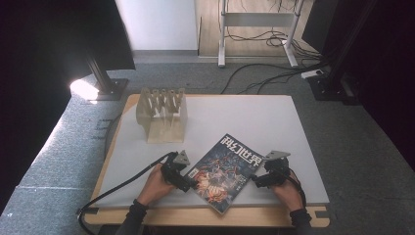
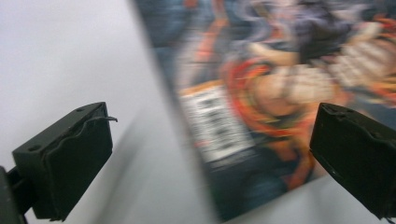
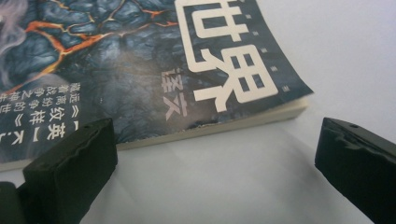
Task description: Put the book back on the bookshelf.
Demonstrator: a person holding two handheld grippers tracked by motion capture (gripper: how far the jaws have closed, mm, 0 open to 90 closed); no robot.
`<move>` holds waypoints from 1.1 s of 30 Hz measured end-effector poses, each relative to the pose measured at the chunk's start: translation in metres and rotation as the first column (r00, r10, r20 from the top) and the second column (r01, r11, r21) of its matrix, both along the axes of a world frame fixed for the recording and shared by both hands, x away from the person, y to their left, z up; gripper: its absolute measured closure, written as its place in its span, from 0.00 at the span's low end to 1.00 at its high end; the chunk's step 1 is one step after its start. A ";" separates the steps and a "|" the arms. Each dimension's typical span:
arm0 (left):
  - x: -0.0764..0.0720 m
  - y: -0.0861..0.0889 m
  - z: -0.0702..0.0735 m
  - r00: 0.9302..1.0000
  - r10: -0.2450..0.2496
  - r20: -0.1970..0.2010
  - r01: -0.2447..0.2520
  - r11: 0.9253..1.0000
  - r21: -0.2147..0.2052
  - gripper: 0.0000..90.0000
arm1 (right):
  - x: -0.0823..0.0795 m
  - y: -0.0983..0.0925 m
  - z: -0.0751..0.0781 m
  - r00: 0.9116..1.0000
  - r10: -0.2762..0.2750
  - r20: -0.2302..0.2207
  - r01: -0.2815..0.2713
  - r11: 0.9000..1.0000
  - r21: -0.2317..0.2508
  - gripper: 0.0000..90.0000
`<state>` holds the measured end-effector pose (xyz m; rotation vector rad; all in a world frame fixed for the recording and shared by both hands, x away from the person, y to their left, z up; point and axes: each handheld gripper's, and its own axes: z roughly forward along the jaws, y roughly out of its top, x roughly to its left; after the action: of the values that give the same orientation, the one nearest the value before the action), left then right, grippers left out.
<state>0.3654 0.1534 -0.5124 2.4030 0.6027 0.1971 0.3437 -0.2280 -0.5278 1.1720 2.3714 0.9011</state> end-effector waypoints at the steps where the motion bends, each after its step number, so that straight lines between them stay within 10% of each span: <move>1: 0.004 0.005 0.001 1.000 0.019 0.002 -0.019 1.000 0.002 0.00 | 0.002 0.001 0.000 1.000 -0.004 0.002 0.004 1.000 -0.002 0.00; 12: 0.039 0.027 -0.012 0.991 0.135 -0.003 -0.135 0.991 0.016 0.00 | 0.040 0.012 0.001 0.999 -0.032 -0.017 0.031 0.999 -0.004 0.00; 33: -0.003 0.003 -0.016 0.999 -0.027 0.024 0.027 0.999 -0.028 0.00 | 0.095 0.030 0.003 0.995 -0.097 -0.032 0.096 0.995 -0.041 0.00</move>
<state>0.3628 0.1562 -0.5286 2.3765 0.5584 0.2036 0.4386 -0.1979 -0.5244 1.2838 2.3255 0.8063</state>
